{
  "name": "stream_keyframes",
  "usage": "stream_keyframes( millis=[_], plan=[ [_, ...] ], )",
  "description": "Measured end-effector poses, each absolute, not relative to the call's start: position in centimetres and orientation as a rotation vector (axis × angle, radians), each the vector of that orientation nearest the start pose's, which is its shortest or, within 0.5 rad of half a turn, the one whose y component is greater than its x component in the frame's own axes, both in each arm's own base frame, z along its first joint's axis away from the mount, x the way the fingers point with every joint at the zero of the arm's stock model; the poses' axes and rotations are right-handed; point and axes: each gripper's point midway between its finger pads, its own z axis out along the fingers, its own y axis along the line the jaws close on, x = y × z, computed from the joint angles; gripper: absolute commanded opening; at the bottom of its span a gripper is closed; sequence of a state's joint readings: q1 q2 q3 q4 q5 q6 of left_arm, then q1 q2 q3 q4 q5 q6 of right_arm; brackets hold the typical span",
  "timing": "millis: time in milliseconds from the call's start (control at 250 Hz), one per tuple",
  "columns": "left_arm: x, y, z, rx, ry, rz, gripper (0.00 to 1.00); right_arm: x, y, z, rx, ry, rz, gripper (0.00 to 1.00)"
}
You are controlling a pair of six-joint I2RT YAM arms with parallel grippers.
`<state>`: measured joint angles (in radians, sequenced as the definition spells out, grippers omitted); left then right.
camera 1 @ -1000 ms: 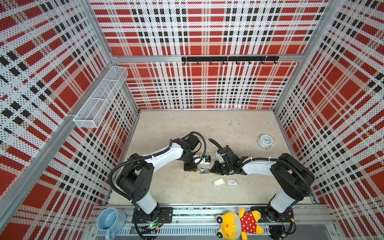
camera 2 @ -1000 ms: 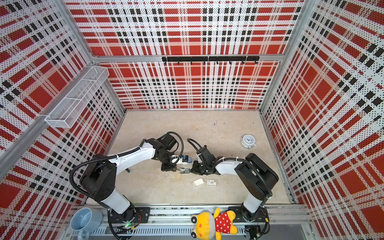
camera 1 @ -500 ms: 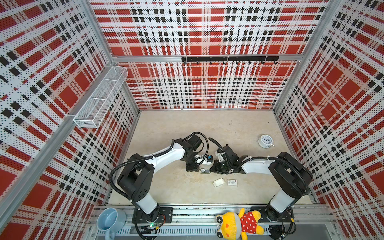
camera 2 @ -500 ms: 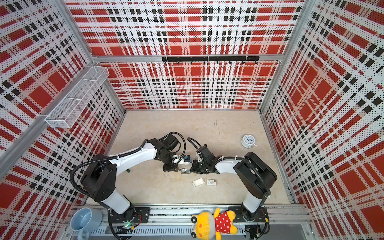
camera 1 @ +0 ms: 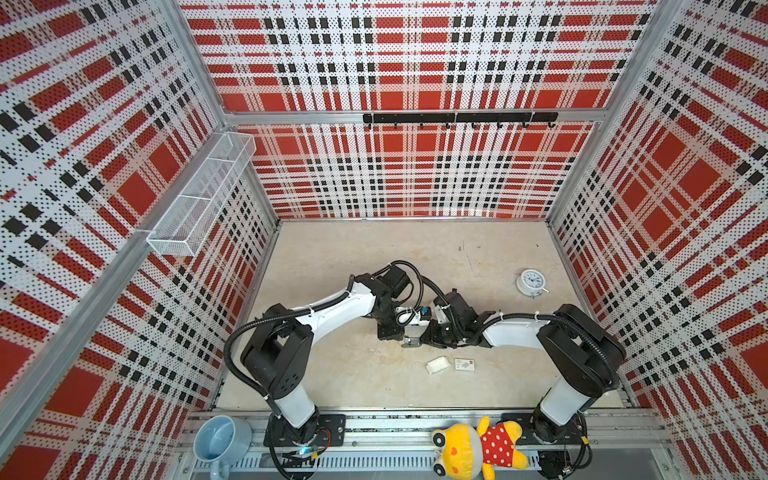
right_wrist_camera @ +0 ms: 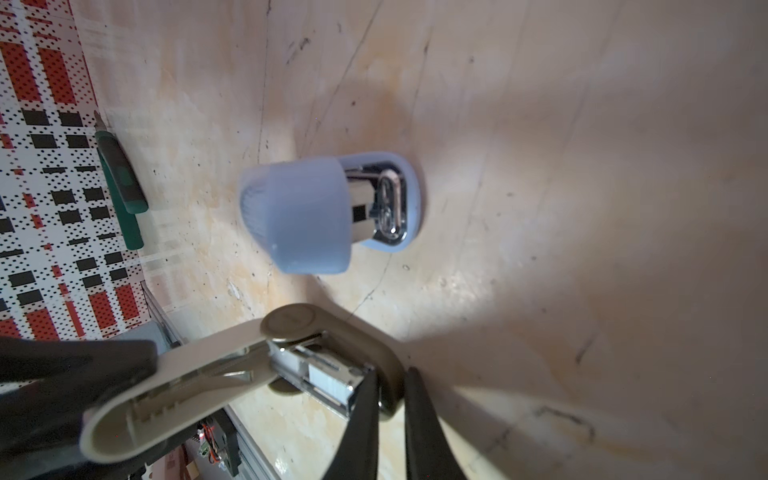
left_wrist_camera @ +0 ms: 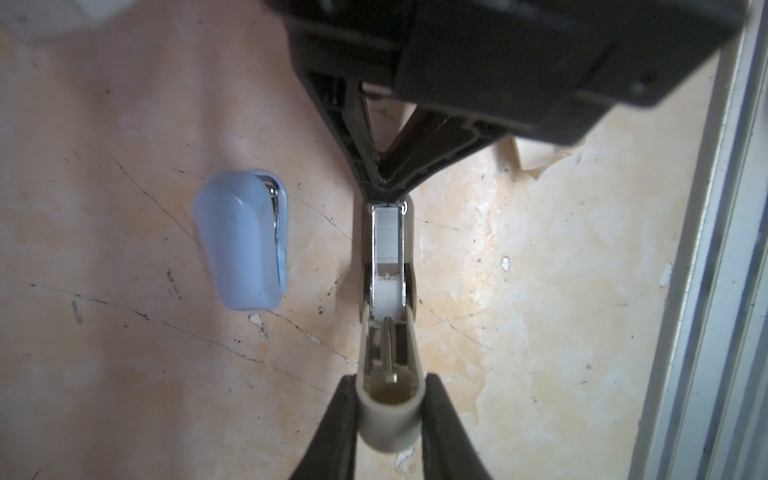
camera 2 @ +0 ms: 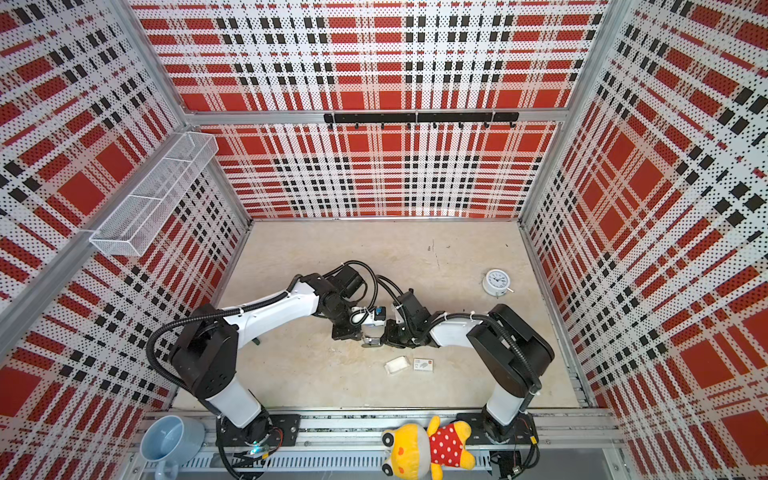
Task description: Load the staples into the stapler
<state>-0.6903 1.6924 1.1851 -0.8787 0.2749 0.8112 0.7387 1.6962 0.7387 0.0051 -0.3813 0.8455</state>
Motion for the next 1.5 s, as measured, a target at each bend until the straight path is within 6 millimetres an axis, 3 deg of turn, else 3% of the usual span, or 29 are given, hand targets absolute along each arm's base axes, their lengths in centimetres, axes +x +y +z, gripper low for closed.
stream_keyframes(
  millis=[592, 1032, 1265, 1501],
  plan=[
    [23.3, -28.1, 6.9, 2.037, 2.063, -0.404, 0.19, 24.6, 29.6, 1.9, 0.024, 2.77, 1.029, 0.15],
    [23.2, -28.5, 6.1, 2.057, 2.078, -0.383, 0.18, 25.4, 27.6, 2.1, 0.096, 2.744, 0.991, 0.15],
    [23.3, -29.2, 5.7, 2.075, 2.074, -0.36, 0.18, 25.9, 25.3, 3.0, 0.167, 2.712, 0.947, 0.15],
    [23.3, -30.0, 4.9, 2.103, 2.074, -0.325, 0.18, 27.2, 21.6, 5.6, 0.255, 2.648, 0.866, 0.15]
  ],
)
